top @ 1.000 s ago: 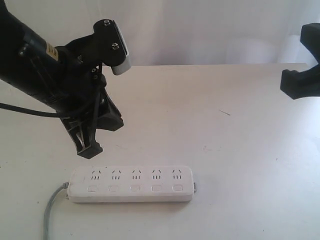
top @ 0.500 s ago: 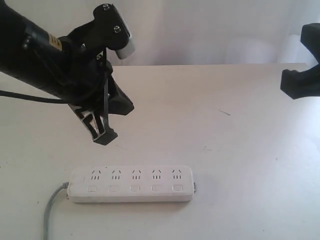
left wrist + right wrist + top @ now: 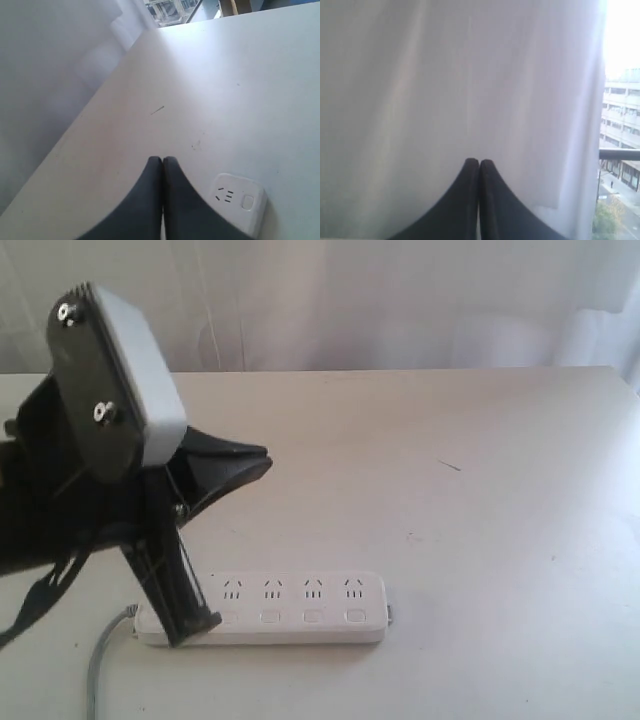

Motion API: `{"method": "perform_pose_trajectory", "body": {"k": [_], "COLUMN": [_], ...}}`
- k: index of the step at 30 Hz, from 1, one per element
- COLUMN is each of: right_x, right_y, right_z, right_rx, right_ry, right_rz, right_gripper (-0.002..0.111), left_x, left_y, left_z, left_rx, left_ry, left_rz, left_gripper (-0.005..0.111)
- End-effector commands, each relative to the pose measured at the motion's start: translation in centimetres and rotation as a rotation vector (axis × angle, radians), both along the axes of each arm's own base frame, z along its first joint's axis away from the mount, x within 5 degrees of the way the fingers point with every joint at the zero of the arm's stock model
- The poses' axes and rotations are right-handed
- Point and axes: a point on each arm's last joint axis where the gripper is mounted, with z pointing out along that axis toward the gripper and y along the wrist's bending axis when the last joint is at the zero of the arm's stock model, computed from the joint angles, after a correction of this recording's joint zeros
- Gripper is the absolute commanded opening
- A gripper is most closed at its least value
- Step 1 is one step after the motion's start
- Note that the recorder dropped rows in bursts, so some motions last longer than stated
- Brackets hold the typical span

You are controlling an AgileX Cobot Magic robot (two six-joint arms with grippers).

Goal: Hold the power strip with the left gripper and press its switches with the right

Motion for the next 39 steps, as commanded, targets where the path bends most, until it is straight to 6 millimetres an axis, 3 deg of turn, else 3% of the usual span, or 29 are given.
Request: {"method": "perform_pose_trajectory", "body": {"k": [1, 9, 17, 20, 25, 30, 33, 39], "right_x": [-2.5, -4.5, -4.6, -4.2, -4.0, -3.8, -3.8, -3.3], "right_y": [-1.3, -2.1, -2.1, -1.5, -0.4, 1.1, 1.1, 1.1], "right_z": [0.6, 0.8, 0.8, 0.7, 0.1, -3.1, -4.9, -11.0], "right_rx": [0.035, 0.067, 0.084, 0.128, 0.057, -0.188, -0.204, -0.297], "right_ry": [-0.095, -0.164, -0.161, -0.138, -0.154, -0.168, -0.148, -0.073], "right_rz": [-0.044, -0.051, -0.043, 0.026, 0.121, 0.193, 0.192, 0.165], "right_gripper": [0.0, 0.0, 0.0, 0.0, 0.0, 0.0, 0.0, 0.0], "left_x": [-1.6, -1.7, -1.9, -2.0, -1.9, -1.9, -2.0, -2.1], "left_y": [0.6, 0.8, 0.7, 0.7, 0.7, 0.7, 0.7, 0.7], "left_z": [-2.2, -3.0, -3.3, -3.5, -3.4, -3.4, -3.5, -3.6], "left_rx": [-0.052, -0.054, -0.057, -0.045, -0.048, -0.041, -0.032, -0.023], "left_ry": [0.0, 0.004, 0.059, 0.073, 0.062, 0.054, 0.069, 0.081], "left_rz": [0.019, 0.031, 0.024, 0.014, 0.017, 0.013, 0.006, -0.001], "left_gripper": [0.0, 0.0, 0.0, 0.0, 0.0, 0.0, 0.0, 0.0]}}
